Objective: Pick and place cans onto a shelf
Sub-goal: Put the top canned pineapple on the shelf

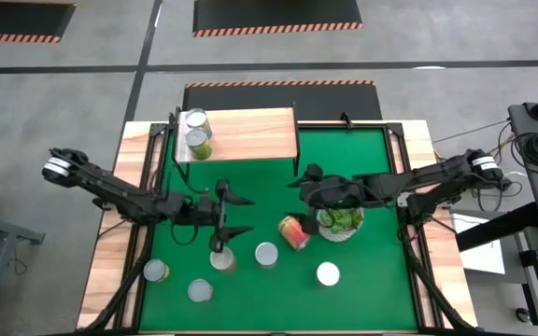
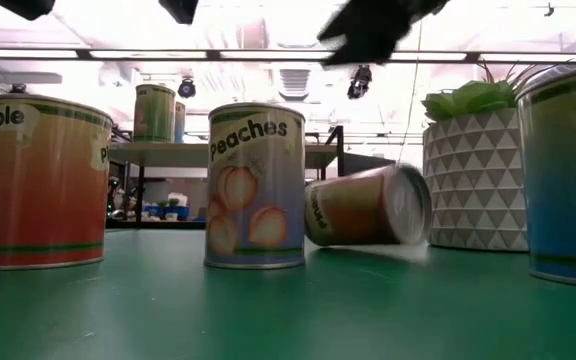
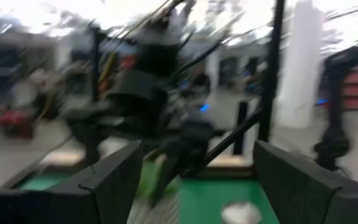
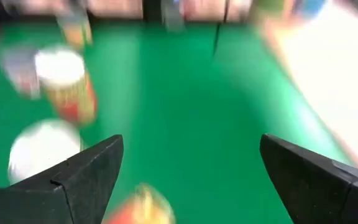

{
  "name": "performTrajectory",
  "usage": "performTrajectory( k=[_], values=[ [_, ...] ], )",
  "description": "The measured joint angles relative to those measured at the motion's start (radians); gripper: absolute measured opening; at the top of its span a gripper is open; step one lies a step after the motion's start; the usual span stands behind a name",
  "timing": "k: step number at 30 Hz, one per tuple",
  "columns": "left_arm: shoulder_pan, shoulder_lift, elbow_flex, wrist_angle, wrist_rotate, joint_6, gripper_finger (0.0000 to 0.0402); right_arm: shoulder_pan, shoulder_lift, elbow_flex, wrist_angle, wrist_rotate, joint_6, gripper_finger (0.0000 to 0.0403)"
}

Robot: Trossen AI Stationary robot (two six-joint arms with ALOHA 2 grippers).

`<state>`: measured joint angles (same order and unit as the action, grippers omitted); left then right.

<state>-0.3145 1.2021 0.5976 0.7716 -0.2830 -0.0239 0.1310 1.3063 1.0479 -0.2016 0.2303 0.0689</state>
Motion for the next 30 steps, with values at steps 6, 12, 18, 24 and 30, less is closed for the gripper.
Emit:
performTrajectory(
  k=[6, 12, 18, 24, 30],
  values=[
    [-0.001, -0.067, 0.0, -0.165, -0.075, -0.053, 0.0286, 0.018, 0.086, 0.162, -0.442, -0.012, 0.273, 0.0365],
    [-0.001, -0.149, 0.0, -0.319, -0.075, -0.049, 0.0286, 0.03, 0.197, 0.276, -0.578, -0.162, 0.457, 0.0365],
    [-0.001, -0.233, 0.0, -0.47, -0.075, -0.086, 0.0286, 0.031, 0.313, 0.351, -0.643, -0.243, 0.446, 0.0365],
    [-0.001, -0.278, 0.0, -0.563, -0.075, -0.127, 0.0286, 0.015, 0.423, 0.425, -0.703, -0.238, 0.459, 0.0365],
    [-0.003, -0.284, 0.0, -0.573, -0.074, -0.143, 0.0286, 0.008, 0.513, 0.487, -0.789, -0.229, 0.494, 0.0365]
  ],
)
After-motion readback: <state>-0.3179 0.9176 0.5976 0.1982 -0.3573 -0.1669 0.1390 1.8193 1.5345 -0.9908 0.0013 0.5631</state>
